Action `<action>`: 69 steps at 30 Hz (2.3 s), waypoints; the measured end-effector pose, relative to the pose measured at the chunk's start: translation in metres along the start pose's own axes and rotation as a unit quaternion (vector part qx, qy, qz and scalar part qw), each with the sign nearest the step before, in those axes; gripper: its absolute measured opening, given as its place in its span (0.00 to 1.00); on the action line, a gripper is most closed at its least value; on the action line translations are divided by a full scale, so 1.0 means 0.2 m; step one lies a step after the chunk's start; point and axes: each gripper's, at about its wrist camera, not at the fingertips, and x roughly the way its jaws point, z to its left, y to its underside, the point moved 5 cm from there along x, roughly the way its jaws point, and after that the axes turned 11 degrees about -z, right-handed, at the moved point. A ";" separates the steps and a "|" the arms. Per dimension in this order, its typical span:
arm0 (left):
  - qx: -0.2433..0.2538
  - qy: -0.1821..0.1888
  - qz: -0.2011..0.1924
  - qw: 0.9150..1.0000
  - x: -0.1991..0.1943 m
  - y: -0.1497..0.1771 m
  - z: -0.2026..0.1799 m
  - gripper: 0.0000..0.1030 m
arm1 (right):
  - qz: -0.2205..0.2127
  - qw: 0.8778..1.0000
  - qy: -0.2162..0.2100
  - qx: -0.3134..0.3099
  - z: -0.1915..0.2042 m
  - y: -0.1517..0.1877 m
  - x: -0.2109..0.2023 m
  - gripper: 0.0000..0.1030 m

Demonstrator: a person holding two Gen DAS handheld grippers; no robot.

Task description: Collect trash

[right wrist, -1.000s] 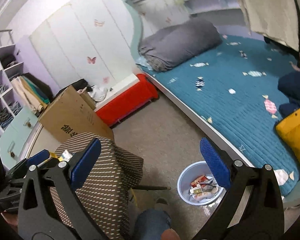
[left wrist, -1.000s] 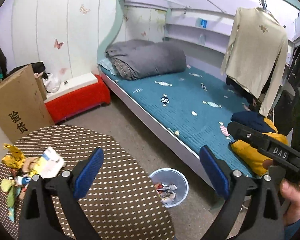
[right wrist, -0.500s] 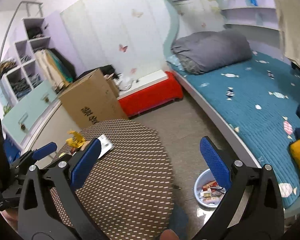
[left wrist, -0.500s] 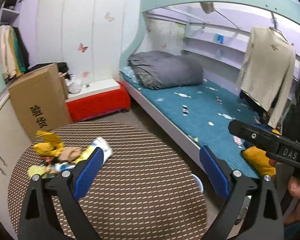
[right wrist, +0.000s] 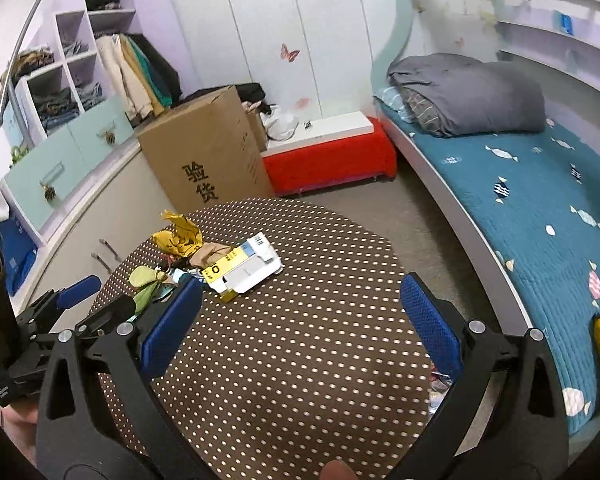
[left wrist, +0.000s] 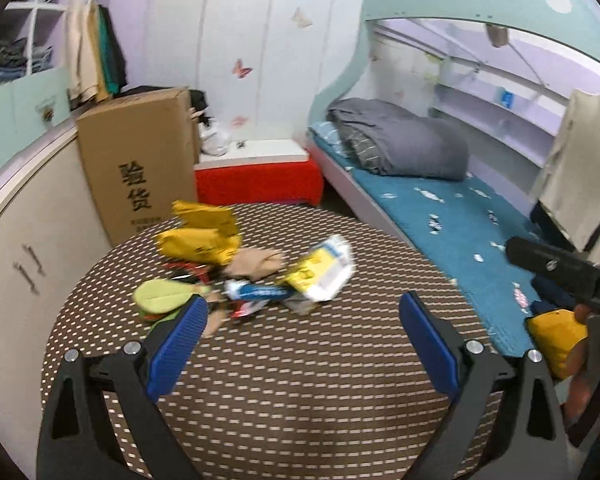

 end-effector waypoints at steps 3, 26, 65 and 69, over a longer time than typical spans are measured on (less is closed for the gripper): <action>-0.010 -0.014 0.008 1.000 0.04 0.04 0.12 0.92 | 0.012 1.000 0.001 -0.002 0.05 0.02 0.07 0.94; 0.074 -0.029 0.055 0.995 0.48 0.14 0.51 0.91 | 0.111 0.994 -0.005 0.012 0.33 0.20 0.75 0.94; -0.008 -0.038 0.042 0.998 0.24 0.15 0.70 0.30 | 0.225 0.857 -0.183 -0.425 0.88 0.47 1.00 0.20; -0.011 -0.040 0.032 0.999 0.18 0.13 0.70 0.29 | 0.208 0.886 -0.217 -0.354 0.88 0.39 0.91 0.16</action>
